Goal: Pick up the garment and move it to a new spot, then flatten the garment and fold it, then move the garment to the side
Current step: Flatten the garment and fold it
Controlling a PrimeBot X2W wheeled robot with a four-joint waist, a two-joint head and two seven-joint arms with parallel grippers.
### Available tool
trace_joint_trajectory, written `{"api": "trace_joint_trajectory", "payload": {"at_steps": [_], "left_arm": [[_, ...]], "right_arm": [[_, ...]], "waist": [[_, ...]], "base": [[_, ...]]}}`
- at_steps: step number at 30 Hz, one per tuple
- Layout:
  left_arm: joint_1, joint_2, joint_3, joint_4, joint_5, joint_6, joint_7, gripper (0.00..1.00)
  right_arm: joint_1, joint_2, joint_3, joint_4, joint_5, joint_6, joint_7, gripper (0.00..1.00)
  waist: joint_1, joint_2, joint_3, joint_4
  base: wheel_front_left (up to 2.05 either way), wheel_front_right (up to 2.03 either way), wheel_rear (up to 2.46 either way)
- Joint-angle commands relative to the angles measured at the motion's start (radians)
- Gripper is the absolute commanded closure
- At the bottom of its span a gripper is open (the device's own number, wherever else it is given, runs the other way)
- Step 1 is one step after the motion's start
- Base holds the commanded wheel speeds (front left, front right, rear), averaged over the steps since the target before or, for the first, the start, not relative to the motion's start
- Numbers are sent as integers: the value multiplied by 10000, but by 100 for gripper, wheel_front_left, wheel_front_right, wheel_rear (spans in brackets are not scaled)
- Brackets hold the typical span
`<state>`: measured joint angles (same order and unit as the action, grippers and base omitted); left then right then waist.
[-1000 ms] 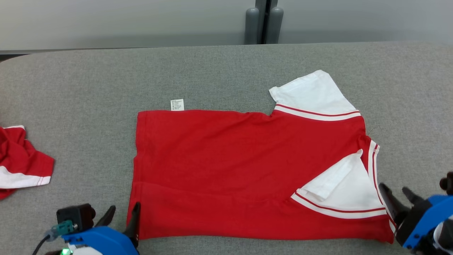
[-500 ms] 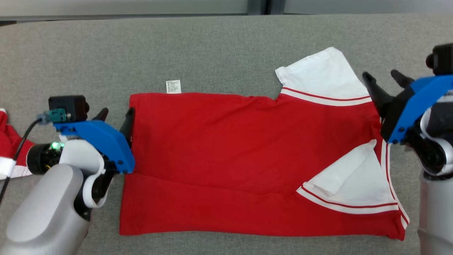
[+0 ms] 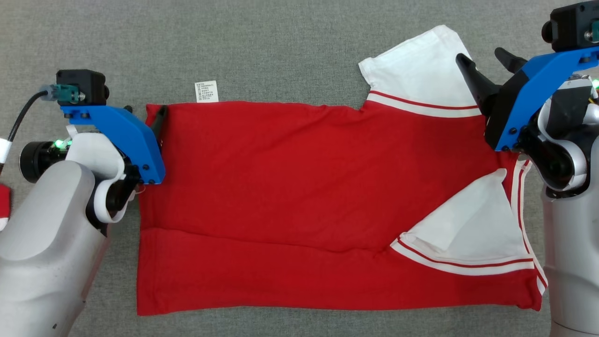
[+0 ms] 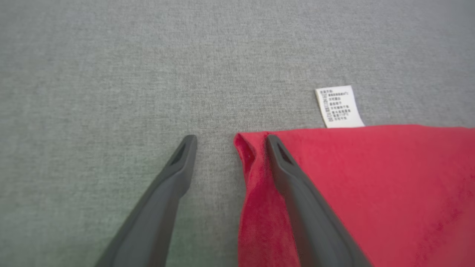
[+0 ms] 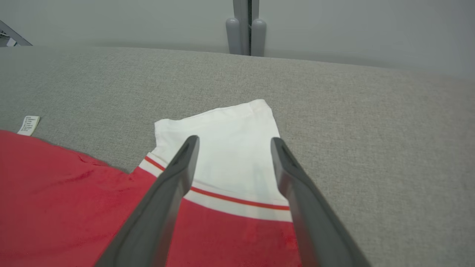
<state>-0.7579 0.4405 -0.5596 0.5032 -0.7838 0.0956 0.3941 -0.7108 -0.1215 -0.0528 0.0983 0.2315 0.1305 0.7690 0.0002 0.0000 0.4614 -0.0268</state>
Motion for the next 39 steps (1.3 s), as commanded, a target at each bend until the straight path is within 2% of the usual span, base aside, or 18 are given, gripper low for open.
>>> {"api": "trace_joint_trajectory", "payload": {"at_steps": [1, 2, 3, 4, 5, 6, 9, 15, 20, 24, 25, 26, 27, 28, 34, 39], "left_arm": [[-65, -75, -37, 113, -69, -46, 64, 0], [-80, -153, -65, 214, -146, -109, 183, 0], [-93, -226, -122, 292, -236, -206, 355, 11], [-60, -305, -181, 390, -343, -273, 562, 62], [-17, -396, -238, 457, -438, -330, 762, 76], [32, -475, -278, 507, -546, -377, 965, 100], [76, -504, -422, 439, -643, -426, 1327, 100], [47, -643, -622, -302, -416, -474, 989, 100], [60, -749, -768, -971, -273, -555, 726, 100], [106, -804, -808, -1352, -260, -553, 578, 100], [117, -813, -804, -1420, -241, -560, 504, 100], [125, -825, -795, -1485, -228, -559, 444, 100], [115, -832, -768, -1539, -207, -563, 335, 100], [81, -844, -696, -1598, -159, -533, 148, 100], [-62, -735, -219, -1541, 201, -432, -1390, 100], [256, -747, -101, -1570, 215, -967, -2640, 100]], "right_arm": [[-158, -84, 5, 38, 40, 5, 2, 0], [-215, -103, 4, 94, 63, 5, 23, 0], [-282, -128, -2, 152, 93, 5, 77, 0], [-350, -158, -8, 232, 91, 5, 126, 0], [-430, -183, -30, 326, 106, 5, 201, 0], [-530, -199, -67, 438, 126, 5, 285, 0], [-982, -314, -196, 854, 152, 5, 481, 0], [-2330, -697, -685, 2195, -473, 5, 659, 0], [-3167, -813, -1287, 3368, -1351, 5, 898, 0], [-3497, -829, -1377, 3992, -1785, 5, 1199, 0], [-3524, -844, -1317, 4138, -1824, 5, 1302, 4], [-3506, -859, -1190, 4259, -1854, 5, 1354, 21], [-3493, -876, -1077, 4318, -1847, 5, 1346, 71], [-3505, -924, -975, 4346, -1796, 5, 1239, 100], [-3503, -1150, -445, 4196, -1101, 5, -11, 100], [-3088, -1305, -106, 3980, -53, 5, -548, 100]], "waist": [[-2, 0, 88, -7], [-2, 0, 138, 2], [-2, 0, 206, 18], [-2, 0, 255, 33], [-2, 0, 319, 58], [-2, 0, 379, 90], [-2, 0, 597, 230], [-2, 0, 1114, 782], [-2, 0, 1438, 1303], [-2, 0, 1622, 1547], [-2, 0, 1639, 1571], [-2, 0, 1651, 1589], [-2, 0, 1662, 1599], [-2, 0, 1667, 1601], [-2, 0, 1458, 1394], [-2, 0, 1011, 1135]], "base": [[0, 0, 0], [0, 0, 0], [0, 0, 0], [0, 0, 0], [0, 0, 0], [0, 0, 0], [0, 0, 0], [0, 0, 0], [0, 0, 0], [0, 0, 0], [0, 0, 0], [0, 0, 0], [0, 0, 0], [0, 0, 0], [0, 0, 0], [0, 0, 0]]}}
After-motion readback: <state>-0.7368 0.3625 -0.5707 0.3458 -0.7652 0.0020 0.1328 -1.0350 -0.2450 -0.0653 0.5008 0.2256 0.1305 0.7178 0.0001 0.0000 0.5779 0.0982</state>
